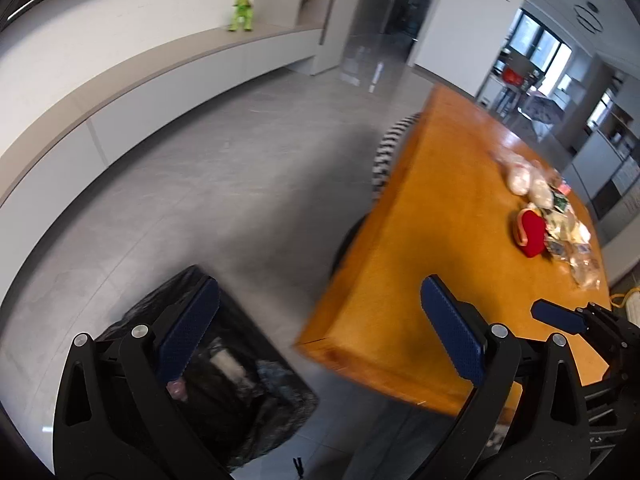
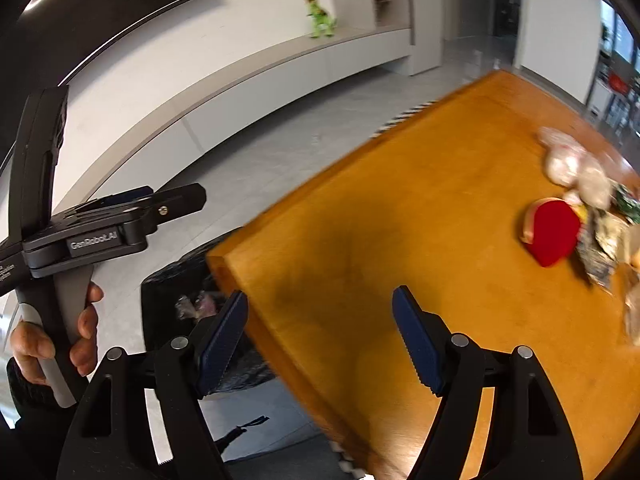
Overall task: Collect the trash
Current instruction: 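Grasp the foil-and-paper wrapper with the left gripper while the right gripper grasps the brown cake package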
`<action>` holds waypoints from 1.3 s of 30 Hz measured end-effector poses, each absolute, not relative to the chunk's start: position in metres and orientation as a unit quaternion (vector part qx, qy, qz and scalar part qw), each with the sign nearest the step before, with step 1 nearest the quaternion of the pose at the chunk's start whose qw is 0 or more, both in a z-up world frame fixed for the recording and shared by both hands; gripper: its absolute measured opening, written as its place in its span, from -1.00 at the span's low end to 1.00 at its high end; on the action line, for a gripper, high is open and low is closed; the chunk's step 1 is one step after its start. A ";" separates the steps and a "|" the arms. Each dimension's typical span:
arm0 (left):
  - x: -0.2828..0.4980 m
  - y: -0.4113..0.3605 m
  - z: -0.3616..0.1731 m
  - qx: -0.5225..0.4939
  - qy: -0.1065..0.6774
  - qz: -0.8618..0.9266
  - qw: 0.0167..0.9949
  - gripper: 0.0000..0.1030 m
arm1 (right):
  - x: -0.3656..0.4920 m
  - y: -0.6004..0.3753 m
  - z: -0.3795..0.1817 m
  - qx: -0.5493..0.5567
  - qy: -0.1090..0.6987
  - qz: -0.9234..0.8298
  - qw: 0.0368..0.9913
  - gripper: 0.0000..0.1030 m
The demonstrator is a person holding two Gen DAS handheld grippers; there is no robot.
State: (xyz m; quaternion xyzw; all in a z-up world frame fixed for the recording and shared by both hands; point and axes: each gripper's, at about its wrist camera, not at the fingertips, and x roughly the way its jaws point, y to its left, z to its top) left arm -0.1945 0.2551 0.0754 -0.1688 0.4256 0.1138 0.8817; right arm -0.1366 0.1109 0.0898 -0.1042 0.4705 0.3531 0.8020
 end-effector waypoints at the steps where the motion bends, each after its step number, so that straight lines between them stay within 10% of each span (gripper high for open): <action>1: -0.187 0.247 0.077 -0.165 0.426 0.104 0.883 0.89 | -0.130 0.098 0.092 -0.100 0.470 0.341 0.808 0.46; 21: -0.011 0.031 0.112 -0.063 0.496 -0.084 0.862 0.89 | 0.016 -0.190 0.103 -0.007 0.494 0.081 0.866 0.70; 31: 0.051 -0.043 0.096 -0.039 0.547 -0.130 0.826 0.89 | 0.070 -0.192 0.068 -0.173 0.534 0.076 0.824 0.72; 39: 0.093 -0.080 0.065 -0.050 0.594 -0.139 0.791 0.89 | 0.091 -0.215 0.042 -0.078 0.569 0.105 0.812 0.73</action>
